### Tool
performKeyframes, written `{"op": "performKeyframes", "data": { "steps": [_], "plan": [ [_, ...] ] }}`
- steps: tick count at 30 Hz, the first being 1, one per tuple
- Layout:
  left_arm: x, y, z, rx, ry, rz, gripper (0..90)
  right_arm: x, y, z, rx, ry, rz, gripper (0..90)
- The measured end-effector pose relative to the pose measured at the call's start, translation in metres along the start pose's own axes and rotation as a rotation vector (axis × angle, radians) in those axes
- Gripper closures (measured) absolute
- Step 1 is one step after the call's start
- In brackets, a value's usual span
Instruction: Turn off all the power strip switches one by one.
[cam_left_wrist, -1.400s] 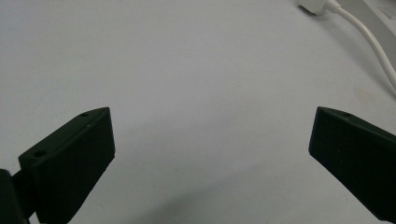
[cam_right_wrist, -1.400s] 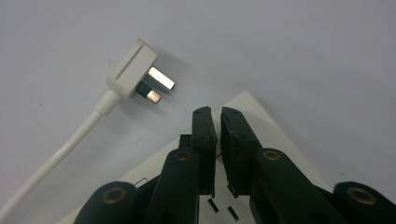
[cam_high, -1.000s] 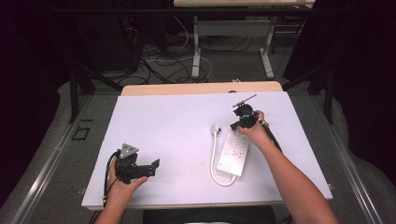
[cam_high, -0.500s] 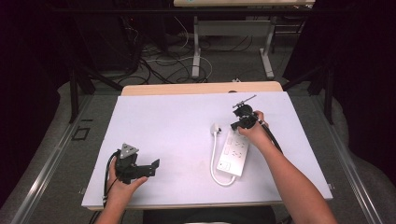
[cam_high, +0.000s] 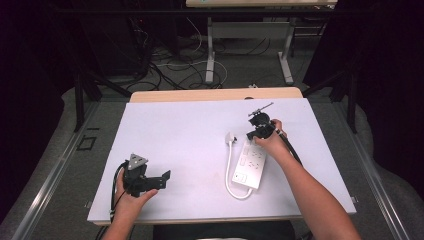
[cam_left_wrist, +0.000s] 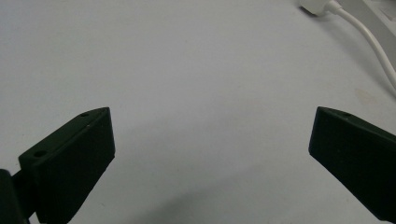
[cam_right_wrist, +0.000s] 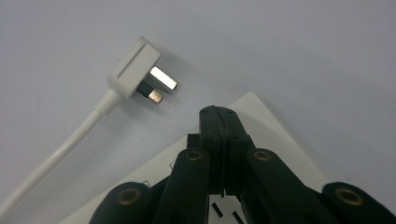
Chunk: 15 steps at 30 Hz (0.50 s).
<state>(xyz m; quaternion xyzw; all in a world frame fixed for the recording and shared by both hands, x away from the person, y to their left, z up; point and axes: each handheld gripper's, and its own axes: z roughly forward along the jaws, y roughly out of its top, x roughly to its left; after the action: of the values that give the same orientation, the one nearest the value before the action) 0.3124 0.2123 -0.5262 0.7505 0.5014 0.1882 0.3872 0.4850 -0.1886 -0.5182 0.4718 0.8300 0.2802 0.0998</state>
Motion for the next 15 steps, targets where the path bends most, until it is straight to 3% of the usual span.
{"op": "performKeyframes", "data": {
  "steps": [5, 15],
  "plan": [
    [-0.0009, 0.0002, 0.0011, 0.005, -0.003, -0.003, 0.5, 0.0005, 0.0, -0.0014, 0.011, 0.002, 0.001, 85.6],
    [-0.0009, 0.0004, 0.0015, 0.002, -0.005, -0.004, 0.5, 0.0047, -0.0004, -0.0084, -0.03, 0.01, -0.002, 78.0]
  ]
}}
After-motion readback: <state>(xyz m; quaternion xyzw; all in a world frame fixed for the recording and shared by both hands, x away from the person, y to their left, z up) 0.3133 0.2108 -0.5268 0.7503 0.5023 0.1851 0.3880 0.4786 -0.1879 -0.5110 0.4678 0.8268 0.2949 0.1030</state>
